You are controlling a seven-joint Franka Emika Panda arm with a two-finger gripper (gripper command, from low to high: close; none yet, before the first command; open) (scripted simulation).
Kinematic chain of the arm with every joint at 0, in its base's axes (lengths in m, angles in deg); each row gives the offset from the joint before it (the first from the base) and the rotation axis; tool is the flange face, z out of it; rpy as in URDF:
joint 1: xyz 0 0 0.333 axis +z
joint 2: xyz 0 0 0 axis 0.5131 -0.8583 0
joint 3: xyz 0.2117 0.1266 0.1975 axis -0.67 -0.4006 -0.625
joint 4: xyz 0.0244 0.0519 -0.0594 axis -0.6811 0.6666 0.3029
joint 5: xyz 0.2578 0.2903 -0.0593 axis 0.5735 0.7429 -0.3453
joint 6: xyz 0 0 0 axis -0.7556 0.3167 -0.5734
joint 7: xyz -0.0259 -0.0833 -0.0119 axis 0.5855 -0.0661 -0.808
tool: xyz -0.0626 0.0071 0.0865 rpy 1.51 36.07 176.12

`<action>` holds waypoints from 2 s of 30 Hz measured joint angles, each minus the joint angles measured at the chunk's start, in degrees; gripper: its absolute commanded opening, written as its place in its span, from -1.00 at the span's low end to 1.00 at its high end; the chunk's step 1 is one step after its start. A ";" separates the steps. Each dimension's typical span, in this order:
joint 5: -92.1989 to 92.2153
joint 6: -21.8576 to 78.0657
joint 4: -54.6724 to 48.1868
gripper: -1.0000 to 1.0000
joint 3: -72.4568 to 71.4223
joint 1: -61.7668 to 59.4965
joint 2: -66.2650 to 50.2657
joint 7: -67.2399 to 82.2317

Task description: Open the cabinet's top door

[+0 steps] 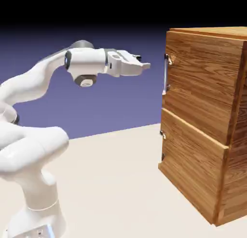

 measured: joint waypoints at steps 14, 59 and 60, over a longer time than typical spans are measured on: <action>21.76 5.12 -9.54 -1.00 -9.77 -17.99 8.24 6.92; -8.12 110.23 19.76 -1.00 29.84 -44.08 -18.05 52.25; -10.35 112.42 18.52 -1.00 29.67 -46.00 -20.13 54.53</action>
